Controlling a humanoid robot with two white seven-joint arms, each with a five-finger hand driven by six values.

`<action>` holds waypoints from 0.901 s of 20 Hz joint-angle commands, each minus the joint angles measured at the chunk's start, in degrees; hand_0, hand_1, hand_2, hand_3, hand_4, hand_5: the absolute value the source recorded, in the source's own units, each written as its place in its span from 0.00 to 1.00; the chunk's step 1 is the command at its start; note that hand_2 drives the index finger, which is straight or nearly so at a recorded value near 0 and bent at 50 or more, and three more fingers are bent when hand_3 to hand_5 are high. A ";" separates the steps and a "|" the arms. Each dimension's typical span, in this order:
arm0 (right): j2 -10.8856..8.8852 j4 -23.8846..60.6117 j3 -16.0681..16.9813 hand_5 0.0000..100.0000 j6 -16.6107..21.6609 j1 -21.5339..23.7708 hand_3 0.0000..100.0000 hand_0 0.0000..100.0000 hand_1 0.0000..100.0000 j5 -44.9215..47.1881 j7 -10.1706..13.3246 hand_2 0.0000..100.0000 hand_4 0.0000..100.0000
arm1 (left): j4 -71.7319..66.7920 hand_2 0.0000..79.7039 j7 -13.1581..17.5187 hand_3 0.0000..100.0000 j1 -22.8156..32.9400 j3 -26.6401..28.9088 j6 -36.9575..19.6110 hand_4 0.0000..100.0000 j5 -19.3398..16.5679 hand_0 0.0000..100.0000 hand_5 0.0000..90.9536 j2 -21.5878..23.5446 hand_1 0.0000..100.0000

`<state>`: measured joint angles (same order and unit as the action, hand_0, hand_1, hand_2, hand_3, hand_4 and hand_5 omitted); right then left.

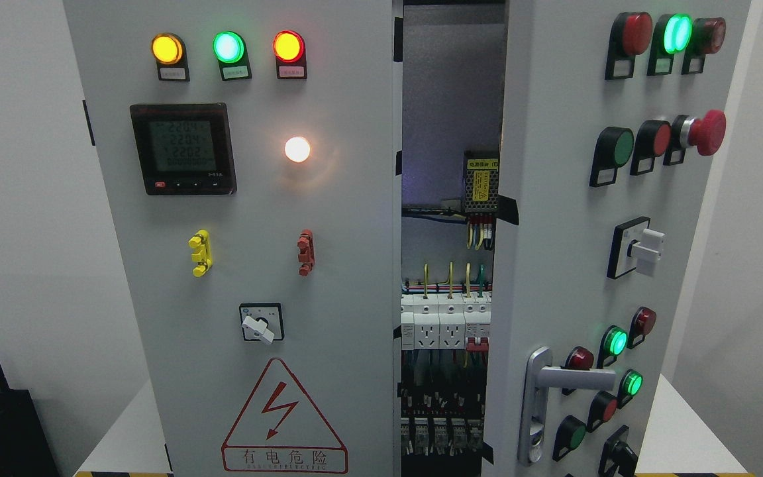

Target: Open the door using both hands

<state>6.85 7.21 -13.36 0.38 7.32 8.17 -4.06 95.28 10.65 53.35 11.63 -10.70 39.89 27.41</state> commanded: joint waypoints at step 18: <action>0.00 0.00 0.00 0.00 -0.03 0.06 0.00 0.00 0.00 0.00 0.02 0.00 0.00 | 19.86 0.00 4.90 0.00 -5.53 17.99 0.15 0.03 29.62 0.00 0.00 35.34 0.00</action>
<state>6.86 7.21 -13.36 0.38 7.34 8.17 -4.08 109.73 14.54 50.68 25.89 -10.84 66.55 52.47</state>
